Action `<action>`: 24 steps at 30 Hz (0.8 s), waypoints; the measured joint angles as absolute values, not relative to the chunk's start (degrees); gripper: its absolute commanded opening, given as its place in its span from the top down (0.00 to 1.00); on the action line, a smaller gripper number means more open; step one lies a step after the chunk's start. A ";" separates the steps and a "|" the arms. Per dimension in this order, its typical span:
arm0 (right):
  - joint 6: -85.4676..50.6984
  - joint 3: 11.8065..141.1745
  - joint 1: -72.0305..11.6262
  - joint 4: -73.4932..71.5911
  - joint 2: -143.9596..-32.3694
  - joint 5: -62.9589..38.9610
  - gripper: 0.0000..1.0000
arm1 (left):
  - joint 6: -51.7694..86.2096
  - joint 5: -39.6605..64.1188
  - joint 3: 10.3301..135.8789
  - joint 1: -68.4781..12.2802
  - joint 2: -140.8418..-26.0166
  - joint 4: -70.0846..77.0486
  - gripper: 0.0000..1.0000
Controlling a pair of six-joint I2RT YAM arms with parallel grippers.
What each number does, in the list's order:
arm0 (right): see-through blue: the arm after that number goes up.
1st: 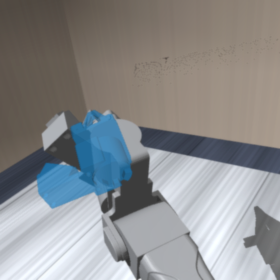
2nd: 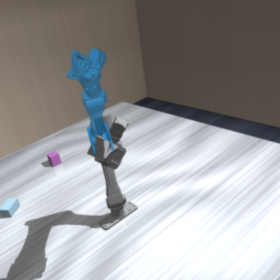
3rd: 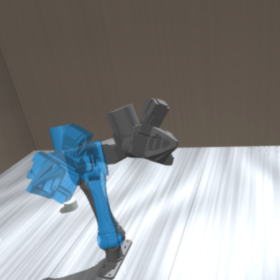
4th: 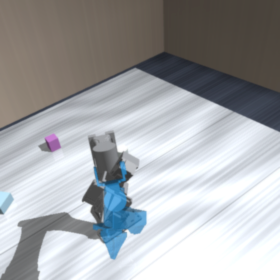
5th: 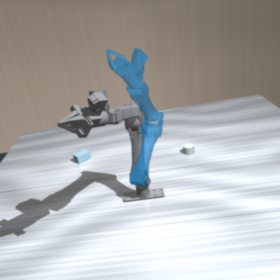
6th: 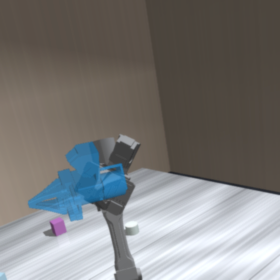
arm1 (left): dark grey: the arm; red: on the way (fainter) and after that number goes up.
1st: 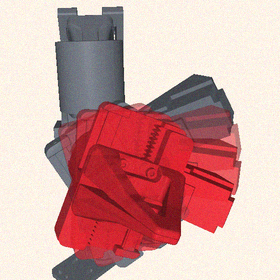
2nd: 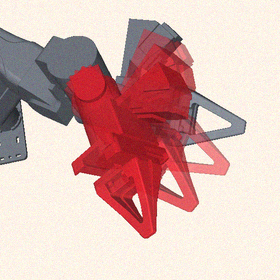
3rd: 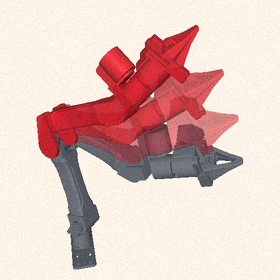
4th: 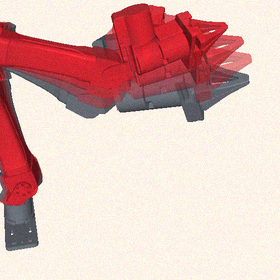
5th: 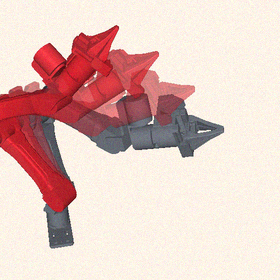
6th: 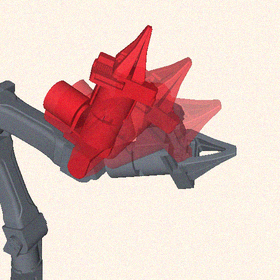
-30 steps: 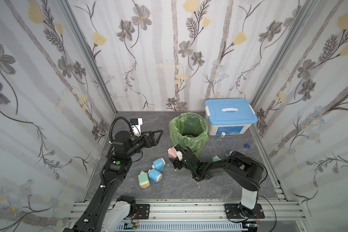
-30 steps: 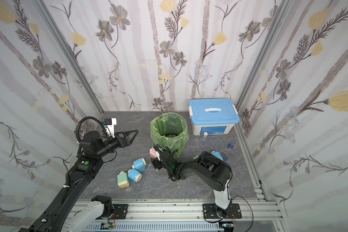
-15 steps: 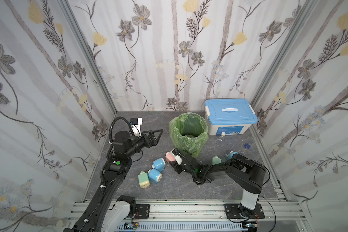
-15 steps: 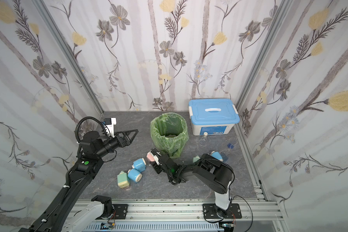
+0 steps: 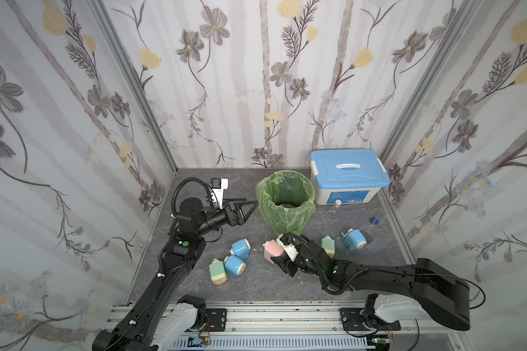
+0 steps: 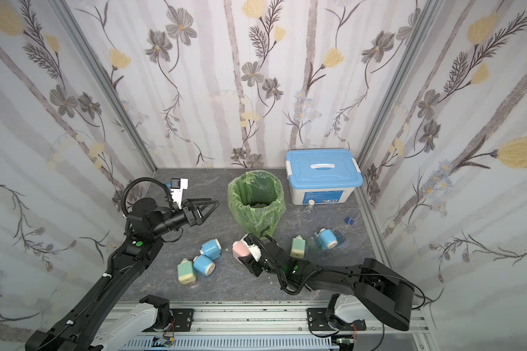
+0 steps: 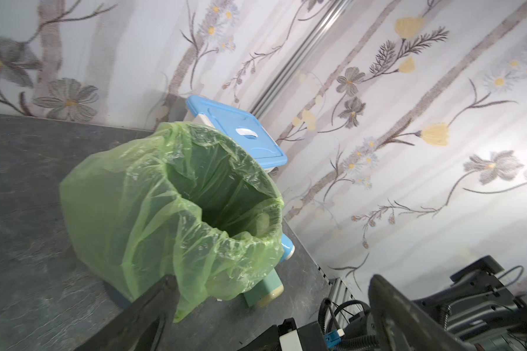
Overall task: Take out the pencil sharpener tray and clean the shavings
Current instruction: Pick up the pencil sharpener from the center of the board.
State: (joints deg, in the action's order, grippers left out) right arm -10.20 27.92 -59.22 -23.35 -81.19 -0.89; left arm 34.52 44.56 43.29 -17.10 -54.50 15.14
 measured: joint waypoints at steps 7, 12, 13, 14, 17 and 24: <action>-8.69 31.20 -51.70 -4.56 -63.64 -14.70 0.65 | 28.91 46.54 45.39 -27.57 -55.22 15.66 0.00; -7.35 36.34 -47.27 5.54 -56.77 -26.06 0.64 | 25.23 47.86 46.74 -30.98 -57.58 15.49 0.00; -7.20 37.45 -46.41 7.03 -55.96 -28.10 0.64 | 24.60 48.56 47.05 -31.75 -58.15 15.18 0.00; -7.20 38.48 -45.60 8.38 -55.22 -30.00 0.64 | 23.94 49.36 47.35 -32.47 -58.57 15.00 0.00; -7.05 40.53 -42.94 10.90 -53.43 -34.89 0.64 | 22.20 51.37 48.23 -34.00 -59.20 14.09 0.01; -6.96 45.30 -37.08 12.99 -53.45 -44.16 0.64 | 19.79 56.75 49.12 -36.25 -59.33 12.08 0.02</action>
State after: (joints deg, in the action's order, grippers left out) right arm -6.96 45.30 -37.08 12.99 -53.45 -44.16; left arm 19.79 56.75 49.12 -36.25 -59.33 12.08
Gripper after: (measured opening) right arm 0.527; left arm 0.982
